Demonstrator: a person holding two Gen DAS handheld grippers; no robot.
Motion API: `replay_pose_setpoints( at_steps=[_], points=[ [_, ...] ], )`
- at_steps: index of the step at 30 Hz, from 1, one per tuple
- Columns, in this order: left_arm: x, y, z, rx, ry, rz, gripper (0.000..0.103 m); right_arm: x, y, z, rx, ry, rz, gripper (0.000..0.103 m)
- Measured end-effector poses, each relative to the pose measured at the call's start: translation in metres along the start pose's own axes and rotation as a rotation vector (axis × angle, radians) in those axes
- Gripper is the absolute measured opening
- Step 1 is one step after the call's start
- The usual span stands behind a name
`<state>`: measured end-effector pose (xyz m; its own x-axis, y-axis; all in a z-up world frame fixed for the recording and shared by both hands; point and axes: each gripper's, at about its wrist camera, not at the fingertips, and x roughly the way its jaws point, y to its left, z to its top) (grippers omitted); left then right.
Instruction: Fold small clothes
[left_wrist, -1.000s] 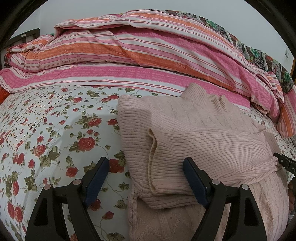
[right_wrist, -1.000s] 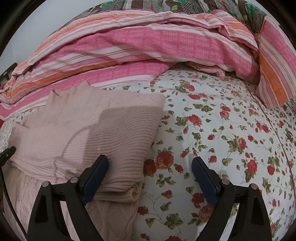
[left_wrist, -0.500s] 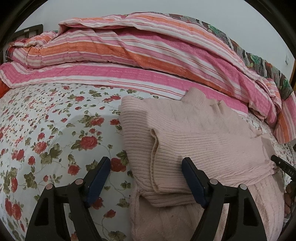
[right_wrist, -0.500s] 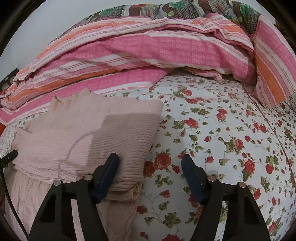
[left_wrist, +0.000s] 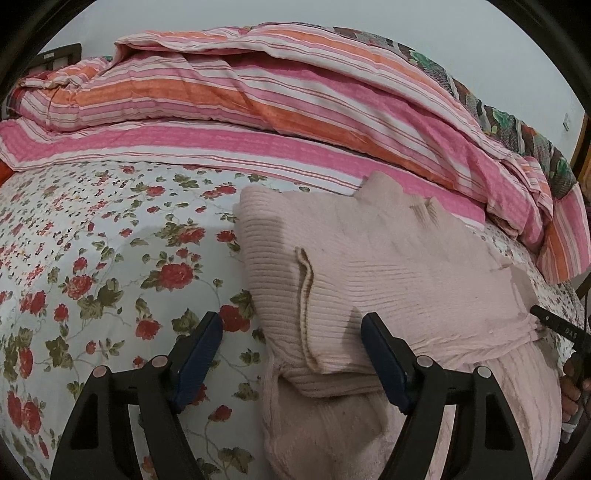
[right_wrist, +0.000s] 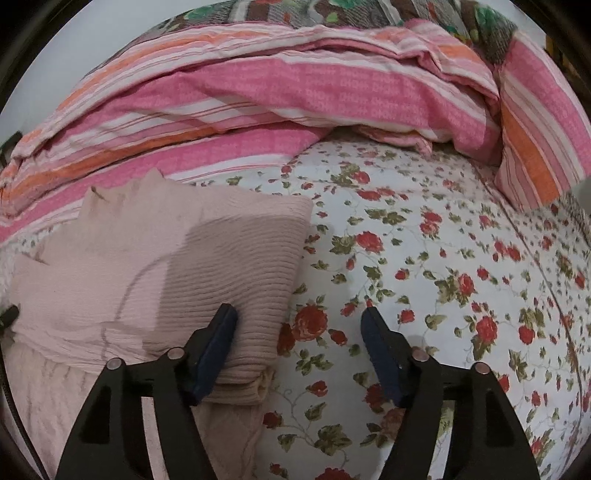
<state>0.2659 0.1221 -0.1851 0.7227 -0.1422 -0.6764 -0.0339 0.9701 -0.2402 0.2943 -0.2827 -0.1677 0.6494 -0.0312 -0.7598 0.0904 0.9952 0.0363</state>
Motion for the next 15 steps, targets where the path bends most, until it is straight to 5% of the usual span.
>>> replay_pose_setpoints(
  at_steps=[15],
  points=[
    [-0.017, -0.002, -0.019, 0.071, 0.028, -0.087, 0.076, -0.102, -0.020, -0.079, 0.012, -0.021, 0.082, 0.070]
  ],
)
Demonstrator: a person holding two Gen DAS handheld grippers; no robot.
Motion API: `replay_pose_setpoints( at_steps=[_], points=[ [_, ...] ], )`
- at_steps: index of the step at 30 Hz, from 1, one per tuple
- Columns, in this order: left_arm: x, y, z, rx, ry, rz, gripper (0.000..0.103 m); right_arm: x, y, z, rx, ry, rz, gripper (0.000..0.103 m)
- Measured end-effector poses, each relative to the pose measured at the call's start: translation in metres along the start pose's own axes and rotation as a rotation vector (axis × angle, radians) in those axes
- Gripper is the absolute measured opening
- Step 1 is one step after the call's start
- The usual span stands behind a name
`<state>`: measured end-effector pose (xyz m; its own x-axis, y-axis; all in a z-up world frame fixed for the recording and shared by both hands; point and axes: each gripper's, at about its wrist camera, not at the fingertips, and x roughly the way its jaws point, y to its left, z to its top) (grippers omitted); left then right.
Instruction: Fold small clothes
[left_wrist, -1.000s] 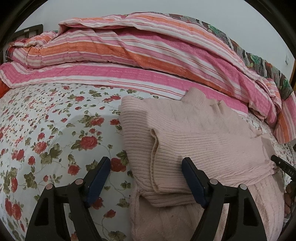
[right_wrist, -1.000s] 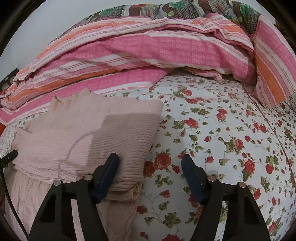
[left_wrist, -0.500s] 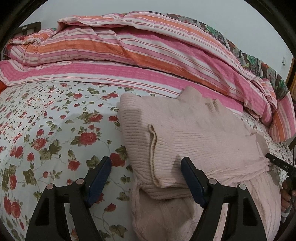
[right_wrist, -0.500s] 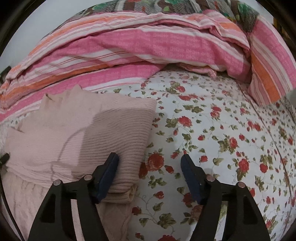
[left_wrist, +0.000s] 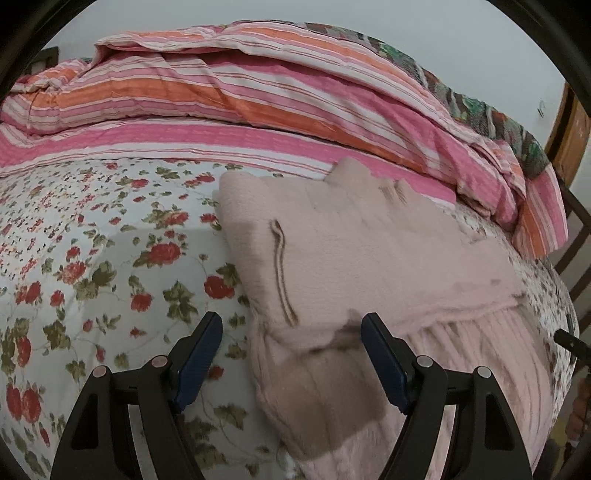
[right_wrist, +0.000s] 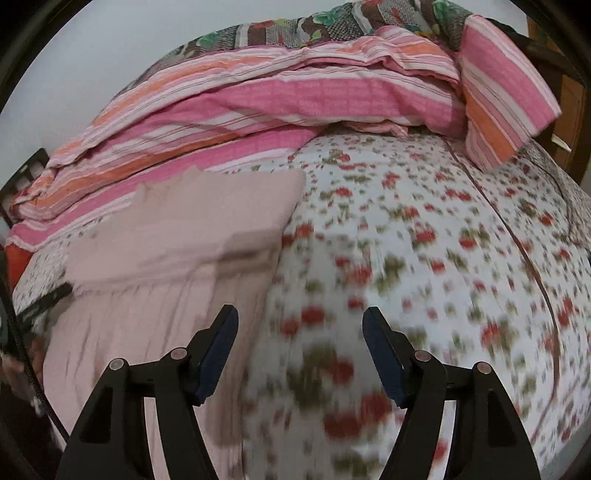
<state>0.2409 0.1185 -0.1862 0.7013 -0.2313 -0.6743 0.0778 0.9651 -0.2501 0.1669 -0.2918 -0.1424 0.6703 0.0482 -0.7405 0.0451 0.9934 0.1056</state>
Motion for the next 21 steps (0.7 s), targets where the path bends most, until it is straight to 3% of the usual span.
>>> replay_pose_setpoints(
  at_steps=[4, 9, 15, 18, 21],
  points=[
    [-0.003, -0.011, -0.010, 0.074, -0.004, 0.034, 0.076, -0.012, 0.007, -0.034, -0.002, 0.017, 0.010, 0.069],
    [-0.022, -0.011, -0.018, 0.035, 0.046, 0.043, 0.076, -0.025, 0.012, -0.062, -0.004, 0.034, 0.024, 0.058],
    [-0.071, -0.009, -0.060, 0.017, 0.069, -0.039, 0.073, -0.038, 0.015, -0.084, -0.018, 0.039, 0.124, 0.044],
    [-0.085, -0.001, -0.086, -0.063, 0.115, -0.128, 0.061, -0.037, 0.017, -0.090, -0.009, 0.044, 0.161, 0.039],
    [-0.095, 0.004, -0.104, -0.112, 0.096, -0.185, 0.060, -0.030, 0.023, -0.090, -0.013, 0.054, 0.190, 0.033]
  ],
)
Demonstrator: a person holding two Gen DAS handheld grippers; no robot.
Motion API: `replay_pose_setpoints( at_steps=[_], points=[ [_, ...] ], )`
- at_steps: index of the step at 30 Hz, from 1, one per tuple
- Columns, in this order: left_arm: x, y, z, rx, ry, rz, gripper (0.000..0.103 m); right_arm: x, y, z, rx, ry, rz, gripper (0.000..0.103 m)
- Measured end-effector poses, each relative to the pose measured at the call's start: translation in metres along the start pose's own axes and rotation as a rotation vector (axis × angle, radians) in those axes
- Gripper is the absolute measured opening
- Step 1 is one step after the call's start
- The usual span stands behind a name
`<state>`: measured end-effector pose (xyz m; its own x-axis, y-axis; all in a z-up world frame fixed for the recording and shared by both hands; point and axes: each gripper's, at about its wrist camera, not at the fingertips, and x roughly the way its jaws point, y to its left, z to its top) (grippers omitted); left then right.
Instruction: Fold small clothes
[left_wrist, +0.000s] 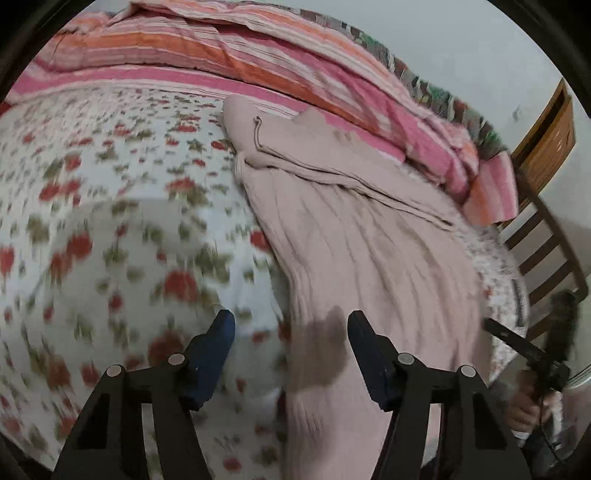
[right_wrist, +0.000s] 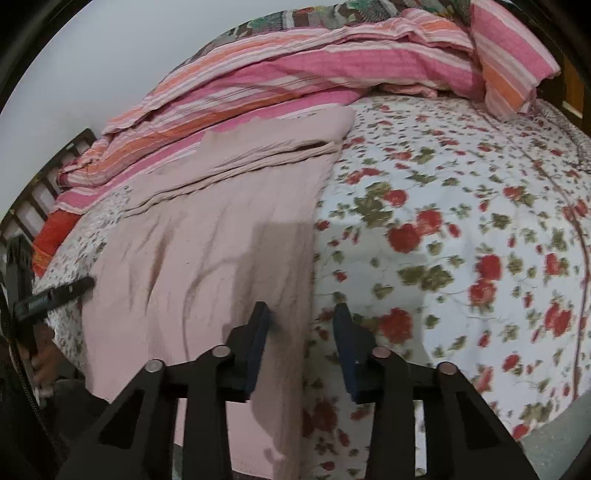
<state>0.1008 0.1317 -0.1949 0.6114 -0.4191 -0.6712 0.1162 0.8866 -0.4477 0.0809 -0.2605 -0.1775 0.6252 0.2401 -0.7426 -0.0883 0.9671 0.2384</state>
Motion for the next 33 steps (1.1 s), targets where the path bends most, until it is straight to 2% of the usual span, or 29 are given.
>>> replay_pose_setpoints(
  at_steps=[5, 10, 13, 16, 18, 25, 31, 33],
  points=[
    [0.003, 0.005, -0.002, -0.059, -0.011, -0.099, 0.060, 0.013, 0.000, 0.005, 0.013, 0.012, 0.023, 0.033],
    [0.025, 0.005, 0.016, -0.102, -0.019, -0.128, 0.051, 0.027, -0.010, 0.023, 0.080, 0.015, 0.088, 0.033],
    [0.038, 0.003, 0.027, -0.134, -0.011, -0.150, 0.051, 0.038, -0.016, 0.034, 0.118, 0.038, 0.122, 0.034],
    [0.039, -0.001, 0.025, -0.124, -0.013, -0.156, 0.051, 0.038, -0.016, 0.035, 0.126, 0.040, 0.142, 0.034],
    [0.037, -0.004, 0.019, -0.113, 0.004, -0.183, 0.050, 0.034, -0.014, 0.030, 0.106, 0.036, 0.141, 0.032],
    [0.017, -0.009, -0.011, -0.100, 0.011, -0.203, 0.048, 0.018, -0.008, 0.004, 0.079, 0.049, 0.144, 0.030],
    [-0.001, -0.009, -0.040, -0.087, 0.023, -0.203, 0.047, 0.002, -0.006, -0.028, 0.062, 0.074, 0.143, 0.029],
    [-0.004, -0.010, -0.050, -0.063, 0.025, -0.180, 0.047, 0.002, -0.007, -0.040, 0.064, 0.102, 0.140, 0.029]
  ],
)
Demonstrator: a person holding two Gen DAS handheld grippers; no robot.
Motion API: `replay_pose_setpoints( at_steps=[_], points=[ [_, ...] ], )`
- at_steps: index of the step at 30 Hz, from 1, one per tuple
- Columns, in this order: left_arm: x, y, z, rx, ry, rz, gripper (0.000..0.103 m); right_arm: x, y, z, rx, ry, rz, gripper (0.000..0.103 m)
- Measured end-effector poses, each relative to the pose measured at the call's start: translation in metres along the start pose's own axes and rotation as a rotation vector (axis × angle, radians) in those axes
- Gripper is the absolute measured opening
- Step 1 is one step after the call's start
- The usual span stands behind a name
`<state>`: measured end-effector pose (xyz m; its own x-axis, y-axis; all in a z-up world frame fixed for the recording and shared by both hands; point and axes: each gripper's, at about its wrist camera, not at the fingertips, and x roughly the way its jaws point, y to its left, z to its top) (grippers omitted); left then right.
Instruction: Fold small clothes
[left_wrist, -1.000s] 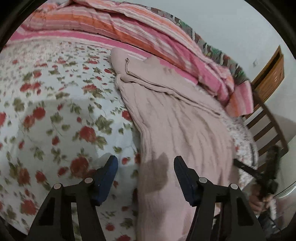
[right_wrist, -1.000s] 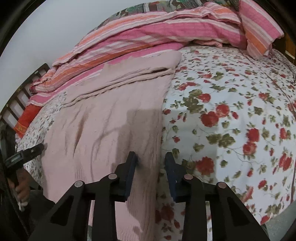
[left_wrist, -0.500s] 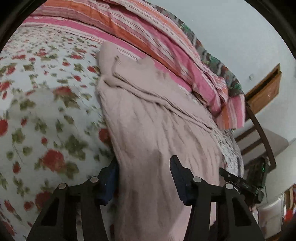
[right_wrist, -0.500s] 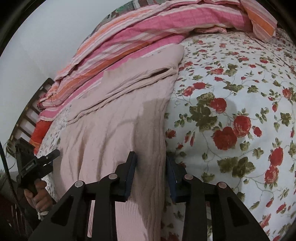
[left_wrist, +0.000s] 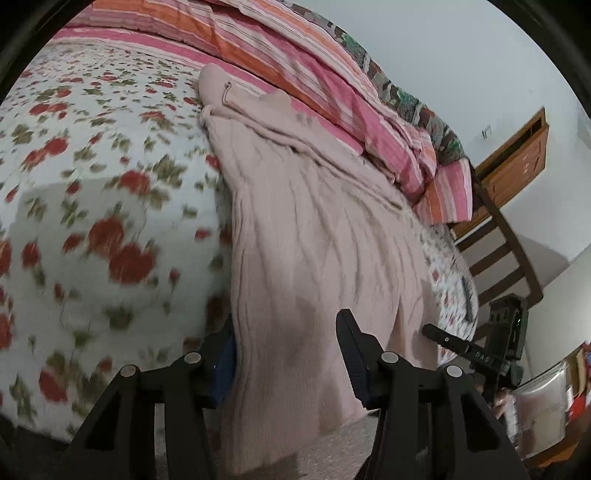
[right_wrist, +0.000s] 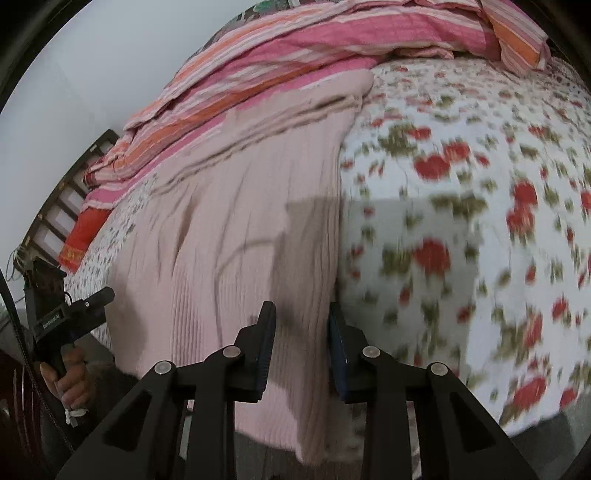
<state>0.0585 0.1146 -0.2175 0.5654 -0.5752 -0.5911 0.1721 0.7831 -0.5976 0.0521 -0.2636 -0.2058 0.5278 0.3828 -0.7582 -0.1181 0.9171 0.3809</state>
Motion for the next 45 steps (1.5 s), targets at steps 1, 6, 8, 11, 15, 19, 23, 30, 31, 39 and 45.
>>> replay_pose_setpoints(
  at_steps=[1, 6, 8, 11, 15, 19, 23, 30, 31, 39, 45],
  points=[
    [-0.001, 0.000, -0.004, 0.010, 0.005, 0.013, 0.047, 0.001, -0.001, -0.005, 0.002, 0.011, -0.002, 0.029],
    [-0.003, -0.001, -0.022, 0.029, 0.024, 0.029, 0.047, -0.004, -0.001, -0.024, 0.002, 0.010, -0.003, 0.028],
    [-0.004, -0.001, -0.028, 0.032, 0.028, 0.027, 0.046, -0.005, 0.001, -0.029, -0.001, 0.011, 0.004, 0.028],
    [-0.004, -0.001, -0.033, 0.020, 0.029, 0.026, 0.037, -0.002, 0.009, -0.031, -0.020, 0.010, -0.007, 0.028],
    [-0.006, 0.003, -0.029, -0.028, 0.023, 0.004, 0.007, 0.006, 0.020, -0.026, -0.045, 0.046, -0.014, 0.006],
    [-0.044, 0.010, -0.018, -0.064, -0.078, -0.084, 0.006, -0.026, 0.021, -0.024, -0.042, -0.055, 0.037, 0.005],
    [-0.057, 0.008, -0.014, -0.036, -0.091, -0.036, 0.006, -0.055, 0.011, -0.022, -0.022, -0.109, 0.014, 0.005],
    [-0.061, -0.002, -0.007, -0.059, -0.106, -0.082, 0.006, -0.066, 0.009, -0.020, -0.001, -0.116, 0.032, 0.004],
    [-0.064, -0.004, -0.005, -0.059, -0.112, -0.092, 0.006, -0.069, 0.008, -0.020, 0.005, -0.120, 0.043, 0.004],
    [-0.087, -0.034, 0.042, 0.005, -0.224, -0.107, 0.006, -0.093, 0.023, 0.015, 0.018, -0.237, 0.137, 0.005],
    [-0.091, -0.049, 0.089, 0.011, -0.307, -0.074, 0.006, -0.105, 0.027, 0.059, 0.073, -0.337, 0.221, 0.005]
  ],
)
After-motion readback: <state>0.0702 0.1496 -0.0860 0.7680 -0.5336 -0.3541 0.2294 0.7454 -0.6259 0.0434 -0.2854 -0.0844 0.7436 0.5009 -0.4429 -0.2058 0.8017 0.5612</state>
